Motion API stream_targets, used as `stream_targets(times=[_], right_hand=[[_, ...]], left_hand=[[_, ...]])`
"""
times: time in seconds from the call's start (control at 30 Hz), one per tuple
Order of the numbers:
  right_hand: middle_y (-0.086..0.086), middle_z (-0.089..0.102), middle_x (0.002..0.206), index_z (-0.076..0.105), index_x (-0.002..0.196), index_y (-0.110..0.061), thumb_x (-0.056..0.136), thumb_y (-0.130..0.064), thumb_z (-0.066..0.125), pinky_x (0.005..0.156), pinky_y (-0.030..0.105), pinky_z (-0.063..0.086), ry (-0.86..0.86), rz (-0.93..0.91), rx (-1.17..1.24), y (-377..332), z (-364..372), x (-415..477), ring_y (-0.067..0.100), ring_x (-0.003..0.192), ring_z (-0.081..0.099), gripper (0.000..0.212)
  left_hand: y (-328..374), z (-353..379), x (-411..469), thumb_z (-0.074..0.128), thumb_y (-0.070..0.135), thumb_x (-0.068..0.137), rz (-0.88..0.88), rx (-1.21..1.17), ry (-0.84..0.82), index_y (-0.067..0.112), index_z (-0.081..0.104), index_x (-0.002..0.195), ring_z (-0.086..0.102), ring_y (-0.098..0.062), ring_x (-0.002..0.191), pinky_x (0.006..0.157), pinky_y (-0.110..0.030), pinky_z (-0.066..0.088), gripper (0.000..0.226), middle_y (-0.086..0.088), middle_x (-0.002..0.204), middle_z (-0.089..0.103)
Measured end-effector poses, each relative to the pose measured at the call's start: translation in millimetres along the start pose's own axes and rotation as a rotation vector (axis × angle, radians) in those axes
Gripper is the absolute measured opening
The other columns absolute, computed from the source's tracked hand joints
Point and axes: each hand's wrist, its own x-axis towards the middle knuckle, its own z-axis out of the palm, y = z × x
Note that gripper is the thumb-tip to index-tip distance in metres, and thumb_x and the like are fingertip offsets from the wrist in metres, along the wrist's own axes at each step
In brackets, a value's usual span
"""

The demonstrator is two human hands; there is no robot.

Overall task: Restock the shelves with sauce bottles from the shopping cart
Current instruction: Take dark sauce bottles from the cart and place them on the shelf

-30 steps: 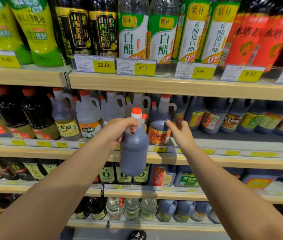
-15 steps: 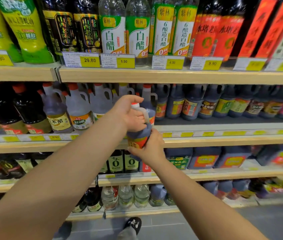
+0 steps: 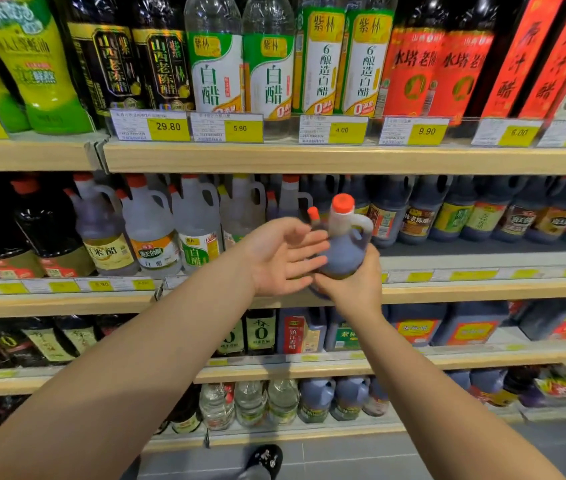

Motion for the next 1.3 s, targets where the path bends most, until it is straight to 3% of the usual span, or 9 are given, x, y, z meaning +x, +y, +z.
stream_targets(times=[0.07,0.17,0.27,0.43,0.8,0.97,1.07,1.17,1.3], right_hand=[[-0.002,0.054,0.118,0.041,0.125,-0.025,0.053,-0.026,0.086,0.083,0.029,0.049,0.016,-0.025,-0.057,1.7,-9.1,18.1,0.015,0.107,0.056,0.085],[-0.005,0.052,0.121,0.04,0.128,-0.027,0.06,-0.021,0.086,0.085,0.028,0.048,-0.015,-0.072,-0.069,6.1,-13.2,45.4,0.012,0.108,0.053,0.082],[-0.003,0.055,0.116,0.041,0.119,-0.029,0.062,-0.02,0.086,0.081,0.024,0.046,-0.039,-0.078,-0.073,16.1,-7.3,71.1,0.013,0.104,0.055,0.074],[-0.001,0.054,0.096,0.042,0.101,-0.012,0.061,-0.016,0.088,0.067,0.023,0.042,-0.062,0.038,-0.128,37.6,4.5,98.1,0.018,0.093,0.055,0.061],[-0.001,0.068,0.104,0.058,0.112,-0.014,0.045,-0.044,0.089,0.083,0.038,0.057,-0.252,0.178,-0.186,54.3,3.6,114.2,0.015,0.094,0.066,0.08],[0.005,0.056,0.121,0.043,0.118,-0.015,0.065,-0.035,0.086,0.089,0.034,0.048,-0.213,0.108,-0.244,45.8,2.2,95.4,0.02,0.111,0.056,0.07],[0.01,0.037,0.146,0.028,0.145,-0.012,0.074,-0.034,0.079,0.106,0.037,0.036,-0.068,-0.096,-0.432,42.8,3.4,74.8,0.024,0.136,0.035,0.09],[0.011,0.029,0.15,0.024,0.149,-0.02,0.08,-0.03,0.074,0.107,0.039,0.036,-0.038,-0.248,-0.558,42.5,6.8,67.0,0.026,0.138,0.031,0.085],[0.01,0.029,0.149,0.03,0.146,-0.023,0.084,-0.024,0.07,0.105,0.039,0.038,-0.065,-0.219,-0.606,45.2,12.5,71.2,0.028,0.136,0.034,0.074]], left_hand=[[-5.5,-7.7,20.5,0.053,0.022,0.088,0.101,0.145,0.198,0.019,0.066,0.09,0.06,-0.012,0.094,0.103,-0.036,0.036,0.013,0.004,0.099,0.068],[-16.2,-28.1,60.4,0.061,0.018,0.083,0.437,0.695,0.54,0.021,0.06,0.1,0.061,-0.019,0.097,0.092,-0.032,0.048,0.017,-0.002,0.105,0.063],[-19.7,-43.1,82.8,0.063,0.023,0.079,0.602,1.088,0.665,0.026,0.055,0.121,0.052,-0.022,0.113,0.094,-0.036,0.047,0.043,0.0,0.124,0.051],[-18.0,-50.0,103.2,0.06,0.032,0.084,0.713,1.463,0.731,0.031,0.038,0.136,0.032,-0.023,0.129,0.1,-0.039,0.035,0.057,0.001,0.135,0.036],[-25.0,-55.1,122.2,0.06,0.037,0.083,0.697,1.699,0.83,0.034,0.025,0.142,0.03,-0.028,0.125,0.103,-0.038,0.029,0.068,-0.008,0.136,0.029],[-34.8,-55.8,124.7,0.059,0.032,0.086,0.709,1.724,0.828,0.034,0.019,0.146,0.023,-0.03,0.135,0.108,-0.041,0.025,0.072,-0.01,0.146,0.021],[-40.8,-54.3,125.6,0.06,0.03,0.086,0.696,1.725,0.83,0.033,0.02,0.147,0.02,-0.032,0.139,0.11,-0.043,0.023,0.073,-0.013,0.15,0.019],[-44.0,-53.4,128.1,0.072,0.027,0.076,0.688,1.776,0.869,0.031,0.033,0.144,0.036,-0.035,0.133,0.104,-0.046,0.033,0.079,-0.015,0.146,0.033],[-44.4,-59.3,135.9,0.091,0.022,0.042,0.728,1.825,0.971,0.03,0.057,0.127,0.061,-0.032,0.103,0.083,-0.042,0.051,0.091,-0.013,0.12,0.059]])
